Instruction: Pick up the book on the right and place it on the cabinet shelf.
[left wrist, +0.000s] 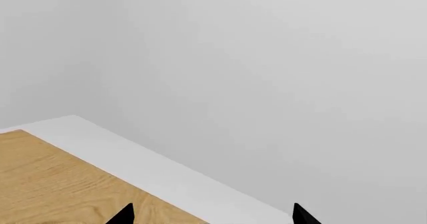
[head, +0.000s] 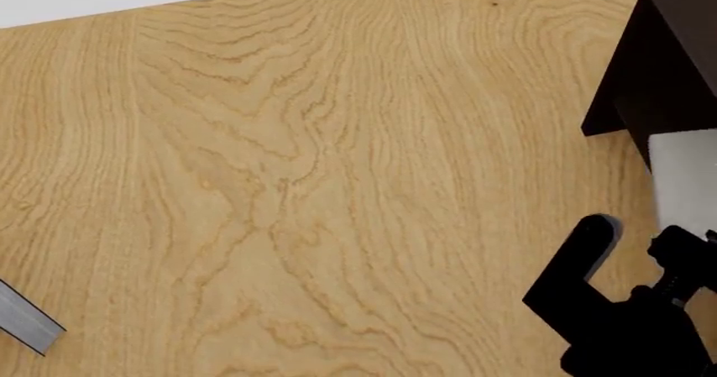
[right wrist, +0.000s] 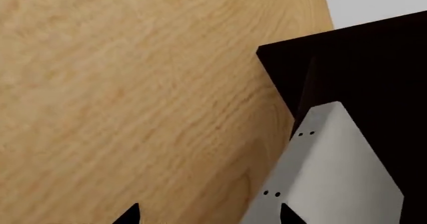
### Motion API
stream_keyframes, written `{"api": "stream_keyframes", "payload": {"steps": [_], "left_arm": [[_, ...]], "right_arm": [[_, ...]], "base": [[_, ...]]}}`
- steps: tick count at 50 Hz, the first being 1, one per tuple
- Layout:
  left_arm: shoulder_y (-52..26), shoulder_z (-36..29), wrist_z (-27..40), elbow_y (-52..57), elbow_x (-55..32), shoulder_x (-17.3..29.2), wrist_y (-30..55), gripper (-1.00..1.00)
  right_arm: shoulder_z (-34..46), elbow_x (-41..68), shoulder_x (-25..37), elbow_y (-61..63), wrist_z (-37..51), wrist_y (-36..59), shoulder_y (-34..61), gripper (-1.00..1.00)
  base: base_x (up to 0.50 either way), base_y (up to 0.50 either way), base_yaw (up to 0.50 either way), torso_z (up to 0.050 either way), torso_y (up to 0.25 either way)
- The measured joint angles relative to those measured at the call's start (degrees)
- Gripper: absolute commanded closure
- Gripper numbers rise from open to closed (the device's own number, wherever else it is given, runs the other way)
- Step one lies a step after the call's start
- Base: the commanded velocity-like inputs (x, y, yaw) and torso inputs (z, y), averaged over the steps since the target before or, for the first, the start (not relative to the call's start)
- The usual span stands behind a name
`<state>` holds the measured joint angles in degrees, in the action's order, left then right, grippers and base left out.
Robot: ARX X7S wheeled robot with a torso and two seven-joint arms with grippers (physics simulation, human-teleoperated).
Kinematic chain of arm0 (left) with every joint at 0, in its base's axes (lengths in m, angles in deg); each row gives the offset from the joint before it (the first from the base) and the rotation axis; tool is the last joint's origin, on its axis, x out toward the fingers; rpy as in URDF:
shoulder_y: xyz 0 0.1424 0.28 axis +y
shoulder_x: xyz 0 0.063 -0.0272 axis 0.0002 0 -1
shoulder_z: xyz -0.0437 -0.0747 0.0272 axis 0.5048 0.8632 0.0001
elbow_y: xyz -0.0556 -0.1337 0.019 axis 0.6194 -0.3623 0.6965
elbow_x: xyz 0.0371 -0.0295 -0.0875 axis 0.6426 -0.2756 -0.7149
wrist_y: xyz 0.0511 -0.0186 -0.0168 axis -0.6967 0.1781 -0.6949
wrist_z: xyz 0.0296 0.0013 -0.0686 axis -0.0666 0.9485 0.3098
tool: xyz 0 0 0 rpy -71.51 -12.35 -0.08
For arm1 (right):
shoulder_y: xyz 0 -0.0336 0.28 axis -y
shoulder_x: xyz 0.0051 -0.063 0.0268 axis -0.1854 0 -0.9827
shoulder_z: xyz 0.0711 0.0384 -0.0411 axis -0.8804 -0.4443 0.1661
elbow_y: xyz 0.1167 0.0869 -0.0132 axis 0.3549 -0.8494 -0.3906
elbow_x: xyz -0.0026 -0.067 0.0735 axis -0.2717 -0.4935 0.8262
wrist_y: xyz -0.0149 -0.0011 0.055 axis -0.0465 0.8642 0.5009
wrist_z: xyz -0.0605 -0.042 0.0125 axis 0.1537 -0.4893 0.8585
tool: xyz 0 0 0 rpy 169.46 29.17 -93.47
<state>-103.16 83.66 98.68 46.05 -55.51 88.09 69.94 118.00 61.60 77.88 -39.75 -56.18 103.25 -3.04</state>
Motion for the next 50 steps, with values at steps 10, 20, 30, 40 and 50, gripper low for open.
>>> {"api": "stream_keyframes", "payload": {"steps": [10,20,30,40,50], "left_arm": [[0.13,-0.05,0.05,-0.03,-0.05,0.06,-0.25,-1.00],[0.25,-0.15,0.12,-0.04,-0.02,0.13,-0.46,-1.00],[0.26,-0.39,0.21,-0.09,0.05,0.23,-0.63,-1.00],[0.29,-0.62,0.27,-0.14,0.14,0.37,-0.77,-1.00],[0.38,-0.79,0.25,-0.20,0.16,0.52,-0.94,-1.00]], "right_arm": [[1.22,4.35,0.44,3.78,-1.73,0.14,-0.43,-1.00],[1.63,5.69,0.43,5.51,-1.77,0.95,-0.14,-1.00],[1.67,5.64,0.21,6.45,-1.50,1.07,0.20,-1.00],[0.77,5.49,0.06,8.97,-1.09,0.22,1.28,-1.00],[-1.72,7.32,-0.05,10.92,-0.62,-2.39,1.56,-1.00]], "base": [[0.00,0.00,0.00,0.000,0.000],[0.00,0.00,0.00,0.000,0.000],[0.00,0.00,0.00,0.000,0.000],[0.00,0.00,0.00,0.000,0.000],[0.00,0.00,0.00,0.000,0.000]]}}
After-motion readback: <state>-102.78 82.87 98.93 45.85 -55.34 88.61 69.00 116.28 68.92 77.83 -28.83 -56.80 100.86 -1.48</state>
